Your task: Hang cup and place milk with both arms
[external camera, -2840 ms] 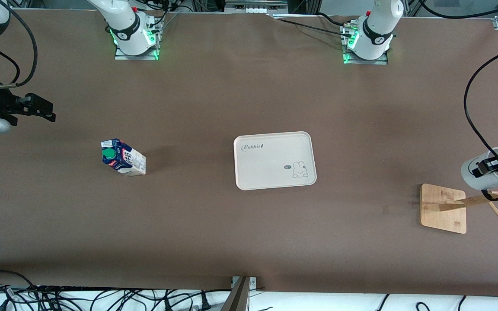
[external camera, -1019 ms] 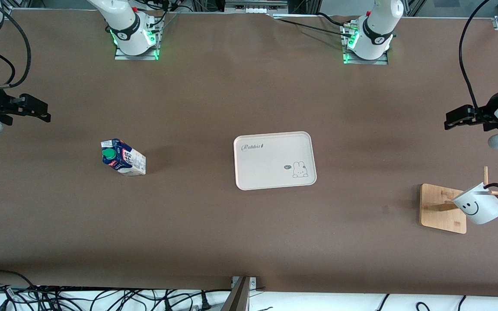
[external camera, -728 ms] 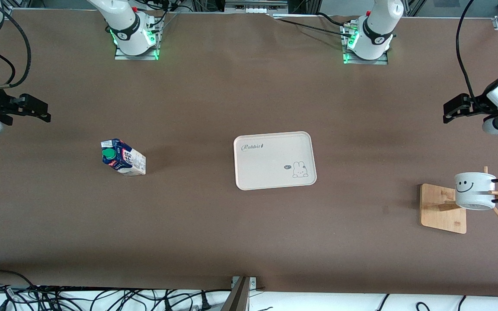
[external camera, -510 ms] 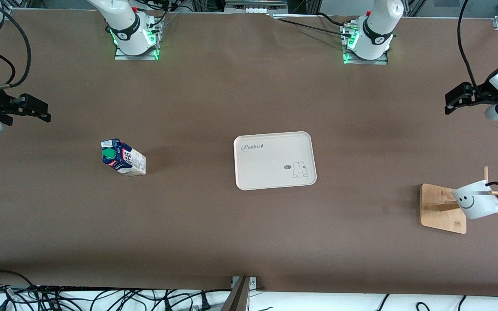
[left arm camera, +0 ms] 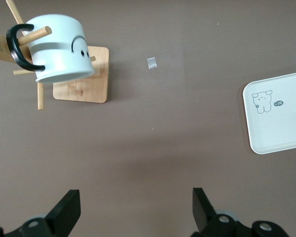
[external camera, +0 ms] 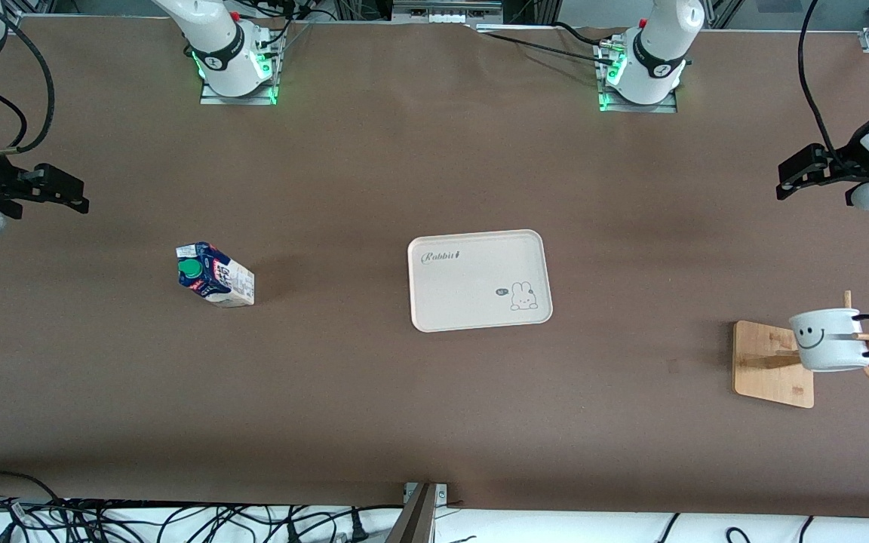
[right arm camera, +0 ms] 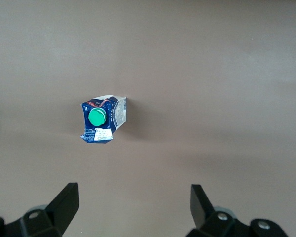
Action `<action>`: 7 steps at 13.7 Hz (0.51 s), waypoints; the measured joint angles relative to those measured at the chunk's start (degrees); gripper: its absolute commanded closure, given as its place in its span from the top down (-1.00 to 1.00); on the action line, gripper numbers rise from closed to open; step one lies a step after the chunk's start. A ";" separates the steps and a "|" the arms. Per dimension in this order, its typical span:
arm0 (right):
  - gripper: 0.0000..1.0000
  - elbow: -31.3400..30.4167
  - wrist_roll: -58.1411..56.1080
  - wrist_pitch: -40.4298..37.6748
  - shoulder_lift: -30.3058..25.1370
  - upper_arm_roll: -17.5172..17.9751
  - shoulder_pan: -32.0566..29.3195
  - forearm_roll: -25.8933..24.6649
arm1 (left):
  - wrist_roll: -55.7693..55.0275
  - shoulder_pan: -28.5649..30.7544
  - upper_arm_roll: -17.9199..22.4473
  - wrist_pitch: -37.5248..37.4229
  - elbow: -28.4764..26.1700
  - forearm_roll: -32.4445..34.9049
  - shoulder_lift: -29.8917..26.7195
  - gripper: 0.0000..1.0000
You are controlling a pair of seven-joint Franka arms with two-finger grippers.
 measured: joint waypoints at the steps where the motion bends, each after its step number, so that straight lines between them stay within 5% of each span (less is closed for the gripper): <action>1: 1.00 0.00 0.00 0.00 0.00 0.00 0.00 0.00 | -0.01 0.00 -0.04 0.04 0.00 0.00 0.00 1.00; 7: 1.00 0.00 0.00 0.00 0.00 0.00 0.00 0.00 | -0.22 0.29 -0.72 0.07 0.00 0.00 0.00 1.00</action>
